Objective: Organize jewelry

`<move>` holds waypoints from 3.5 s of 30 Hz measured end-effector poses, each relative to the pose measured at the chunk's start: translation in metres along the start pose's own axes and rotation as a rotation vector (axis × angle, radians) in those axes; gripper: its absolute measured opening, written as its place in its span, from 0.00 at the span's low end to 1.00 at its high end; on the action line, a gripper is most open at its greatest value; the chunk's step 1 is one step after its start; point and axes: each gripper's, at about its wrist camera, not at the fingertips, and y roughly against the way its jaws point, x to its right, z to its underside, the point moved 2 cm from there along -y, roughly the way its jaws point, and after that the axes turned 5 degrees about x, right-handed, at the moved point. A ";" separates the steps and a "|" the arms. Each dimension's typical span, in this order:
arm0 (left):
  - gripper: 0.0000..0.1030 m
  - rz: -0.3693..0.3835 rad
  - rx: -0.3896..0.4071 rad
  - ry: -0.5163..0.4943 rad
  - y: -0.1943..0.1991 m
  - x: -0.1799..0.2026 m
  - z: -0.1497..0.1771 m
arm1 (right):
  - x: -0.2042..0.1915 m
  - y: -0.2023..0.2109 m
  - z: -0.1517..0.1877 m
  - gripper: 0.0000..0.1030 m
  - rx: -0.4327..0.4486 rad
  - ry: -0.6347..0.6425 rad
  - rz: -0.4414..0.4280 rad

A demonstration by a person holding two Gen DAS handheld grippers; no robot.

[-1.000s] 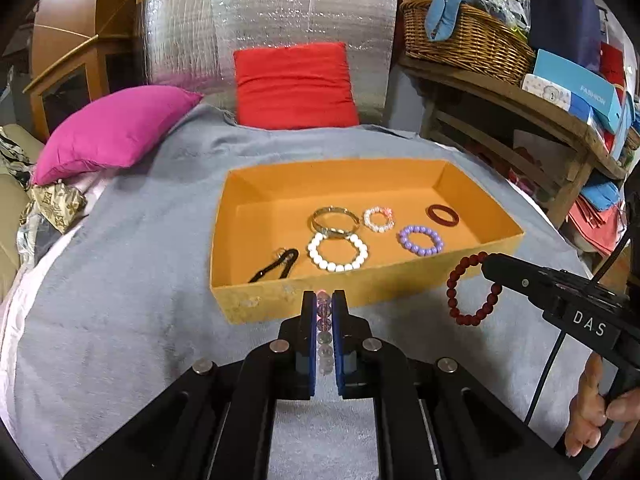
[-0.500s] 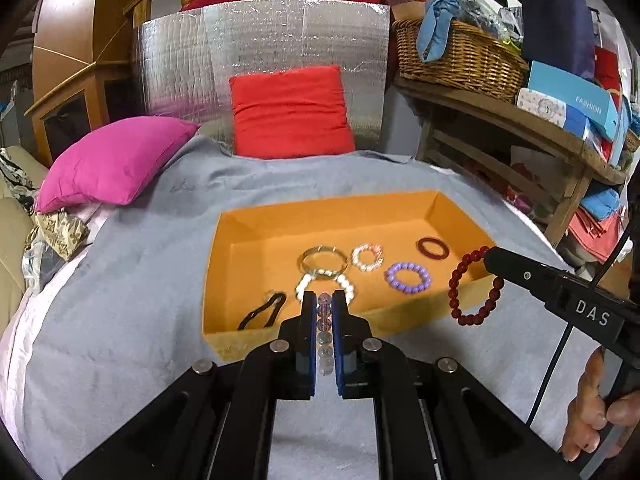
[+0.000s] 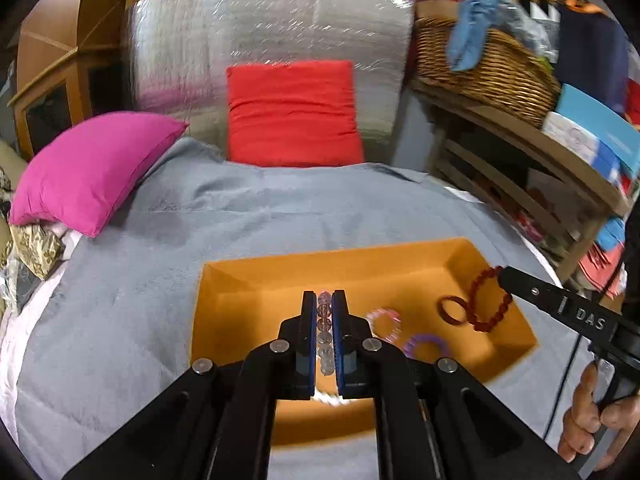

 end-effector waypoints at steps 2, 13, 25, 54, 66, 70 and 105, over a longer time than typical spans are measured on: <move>0.07 0.011 -0.029 0.018 -0.023 -0.011 -0.004 | -0.001 -0.024 -0.008 0.10 -0.038 -0.003 0.011; 0.07 0.005 -0.234 0.100 -0.110 -0.043 0.012 | -0.007 -0.118 -0.005 0.10 -0.238 0.070 0.162; 0.51 -0.154 -0.290 0.066 -0.093 -0.046 0.025 | 0.015 -0.083 -0.009 0.58 -0.177 0.009 0.207; 0.97 -0.397 0.117 0.028 0.132 0.002 0.048 | -0.062 0.099 0.061 0.68 -0.033 0.320 0.257; 0.97 -0.377 0.109 0.031 0.128 0.004 0.050 | -0.058 0.089 0.065 0.68 -0.057 0.289 0.256; 0.97 -0.379 0.110 0.033 0.128 0.004 0.050 | -0.058 0.089 0.065 0.68 -0.055 0.284 0.255; 0.97 -0.382 0.101 0.035 0.125 0.000 0.051 | -0.059 0.080 0.069 0.68 -0.072 0.285 0.259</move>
